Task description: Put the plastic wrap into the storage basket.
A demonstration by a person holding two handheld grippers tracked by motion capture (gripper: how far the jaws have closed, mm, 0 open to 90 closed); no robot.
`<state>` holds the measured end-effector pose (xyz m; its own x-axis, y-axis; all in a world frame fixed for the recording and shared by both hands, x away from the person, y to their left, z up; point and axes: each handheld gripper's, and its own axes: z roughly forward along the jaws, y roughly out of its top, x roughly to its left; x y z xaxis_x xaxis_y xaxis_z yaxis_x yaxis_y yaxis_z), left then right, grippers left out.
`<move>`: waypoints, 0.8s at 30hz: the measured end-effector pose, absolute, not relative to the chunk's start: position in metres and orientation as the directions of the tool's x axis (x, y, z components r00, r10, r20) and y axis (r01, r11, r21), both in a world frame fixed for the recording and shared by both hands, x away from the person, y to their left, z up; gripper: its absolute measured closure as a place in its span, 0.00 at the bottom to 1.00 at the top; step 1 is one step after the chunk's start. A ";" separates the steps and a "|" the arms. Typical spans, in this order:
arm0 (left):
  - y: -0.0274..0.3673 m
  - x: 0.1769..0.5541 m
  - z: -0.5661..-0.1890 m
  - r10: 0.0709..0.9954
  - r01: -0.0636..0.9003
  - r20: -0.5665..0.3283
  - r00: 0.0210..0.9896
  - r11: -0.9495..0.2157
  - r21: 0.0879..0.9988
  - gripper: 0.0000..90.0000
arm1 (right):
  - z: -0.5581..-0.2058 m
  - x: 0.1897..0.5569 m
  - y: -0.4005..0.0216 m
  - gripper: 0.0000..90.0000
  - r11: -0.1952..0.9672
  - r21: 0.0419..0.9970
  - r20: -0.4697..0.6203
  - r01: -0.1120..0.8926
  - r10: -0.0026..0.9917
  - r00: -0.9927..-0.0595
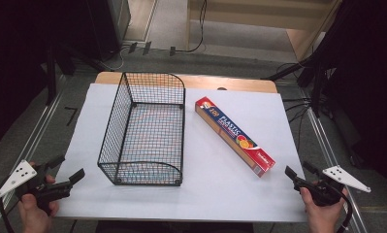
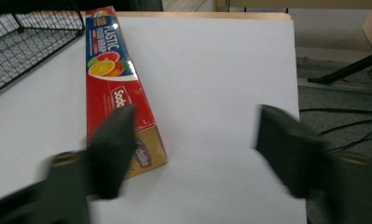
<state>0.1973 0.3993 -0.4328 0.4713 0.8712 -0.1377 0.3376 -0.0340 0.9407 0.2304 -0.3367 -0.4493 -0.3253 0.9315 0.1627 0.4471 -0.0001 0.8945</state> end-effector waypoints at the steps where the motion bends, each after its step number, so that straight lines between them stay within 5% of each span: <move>1: 0.399 0.198 -0.434 0.871 0.341 -0.138 0.471 -0.035 0.940 0.09 | -0.449 0.231 -0.335 0.65 0.014 0.894 0.152 0.448 0.931 -0.332; 4: 0.400 0.199 -0.435 0.872 0.350 -0.144 0.468 -0.033 0.936 0.09 | -0.453 0.241 -0.331 0.98 0.053 0.852 0.160 0.521 0.920 -0.357; 5: 0.400 0.199 -0.436 0.871 0.356 -0.151 0.467 -0.029 0.934 0.09 | -0.455 0.243 -0.329 1.00 0.064 0.845 0.158 0.530 0.918 -0.363; 14: 0.403 0.196 -0.436 0.878 0.364 -0.155 0.453 -0.024 0.931 0.09 | -0.472 0.274 -0.298 1.00 0.164 0.762 0.094 0.626 0.929 -0.357; 24: 0.400 0.199 -0.436 0.874 0.369 -0.154 0.462 -0.031 0.929 0.09 | -0.483 0.270 -0.298 1.00 0.153 0.722 0.166 0.674 0.908 -0.384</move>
